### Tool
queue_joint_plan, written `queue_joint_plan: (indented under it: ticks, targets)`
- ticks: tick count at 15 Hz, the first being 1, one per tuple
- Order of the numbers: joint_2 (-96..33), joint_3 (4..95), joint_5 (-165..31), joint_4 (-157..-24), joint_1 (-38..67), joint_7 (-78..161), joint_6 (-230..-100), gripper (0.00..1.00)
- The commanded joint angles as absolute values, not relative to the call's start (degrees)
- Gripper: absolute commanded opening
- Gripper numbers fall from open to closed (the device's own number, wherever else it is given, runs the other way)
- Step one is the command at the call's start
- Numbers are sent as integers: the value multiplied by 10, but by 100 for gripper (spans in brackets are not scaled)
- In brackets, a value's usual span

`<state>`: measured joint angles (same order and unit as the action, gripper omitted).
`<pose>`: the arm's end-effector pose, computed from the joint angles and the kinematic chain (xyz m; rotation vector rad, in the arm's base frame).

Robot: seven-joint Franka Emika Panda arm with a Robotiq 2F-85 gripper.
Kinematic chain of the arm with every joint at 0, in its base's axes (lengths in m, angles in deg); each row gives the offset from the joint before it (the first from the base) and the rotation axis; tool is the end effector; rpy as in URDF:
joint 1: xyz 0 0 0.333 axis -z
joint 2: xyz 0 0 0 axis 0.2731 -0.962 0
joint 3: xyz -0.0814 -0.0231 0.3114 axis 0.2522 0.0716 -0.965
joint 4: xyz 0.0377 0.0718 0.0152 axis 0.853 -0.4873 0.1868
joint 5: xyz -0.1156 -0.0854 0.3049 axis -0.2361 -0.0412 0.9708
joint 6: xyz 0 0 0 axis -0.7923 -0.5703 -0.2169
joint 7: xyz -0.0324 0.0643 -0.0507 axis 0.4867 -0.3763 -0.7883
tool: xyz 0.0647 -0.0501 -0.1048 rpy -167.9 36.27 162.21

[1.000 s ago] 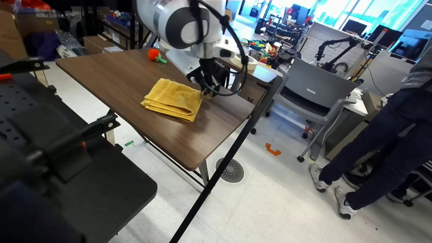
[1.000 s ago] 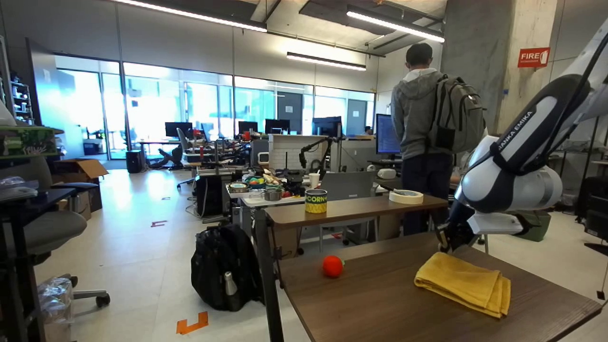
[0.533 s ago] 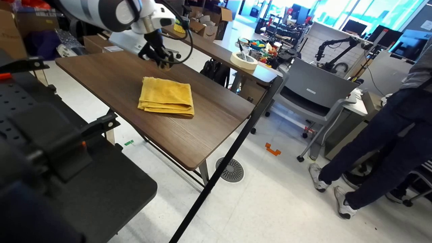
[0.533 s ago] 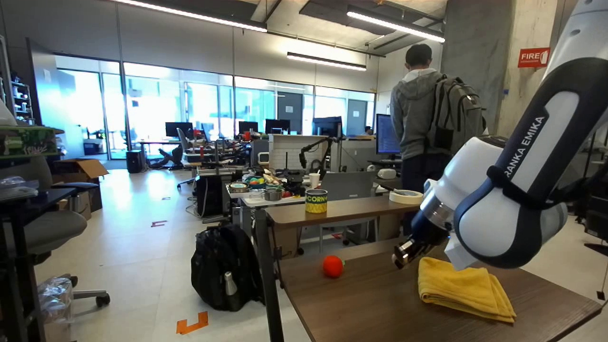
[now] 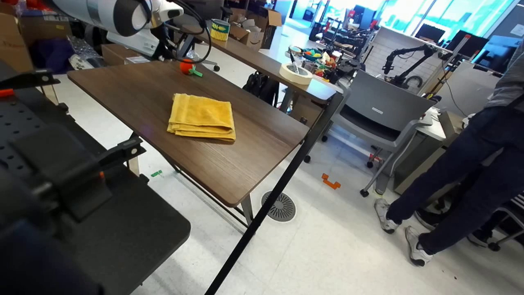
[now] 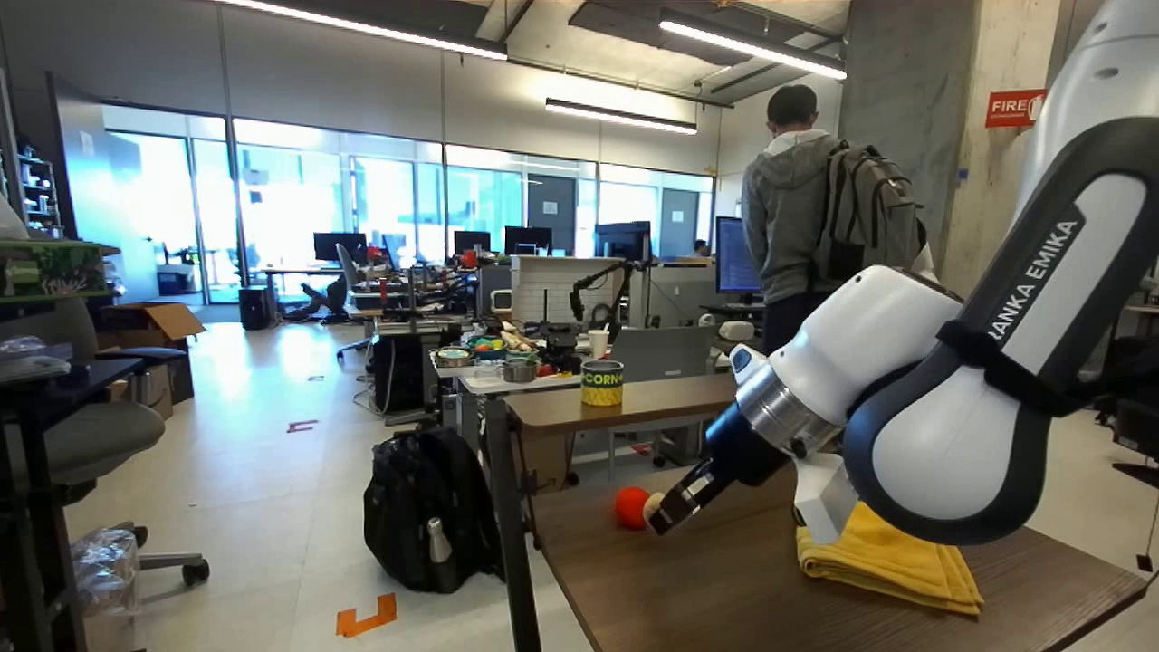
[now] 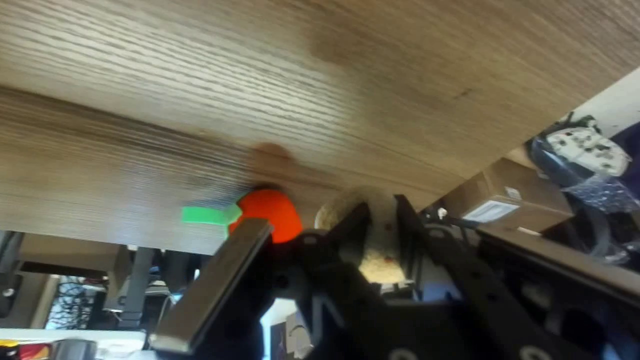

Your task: Wipe the table with the towel

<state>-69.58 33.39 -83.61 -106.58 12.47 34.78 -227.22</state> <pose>0.6033 0.1915 0.1197 -2.7053 -0.7204 -0.8875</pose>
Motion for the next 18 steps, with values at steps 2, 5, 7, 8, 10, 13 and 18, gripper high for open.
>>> queue_joint_plan:
  ticks: [2, 5, 7, 8, 10, 13, 18]
  targets:
    - [-840, 138, -1006, -952, 321, 319, -2181, 4]
    - [-915, 39, -1019, -919, 407, 246, -2069, 4]
    - [-931, 19, -938, -909, 417, 157, -2019, 4]
    - [-936, 12, -914, -900, 421, 132, -1993, 4]
    - [-938, 6, -860, -885, 421, 81, -1960, 32]
    - [-917, 21, -812, -876, 406, 48, -1937, 54]
    - [-838, 52, -792, -939, 400, 48, -1917, 92]
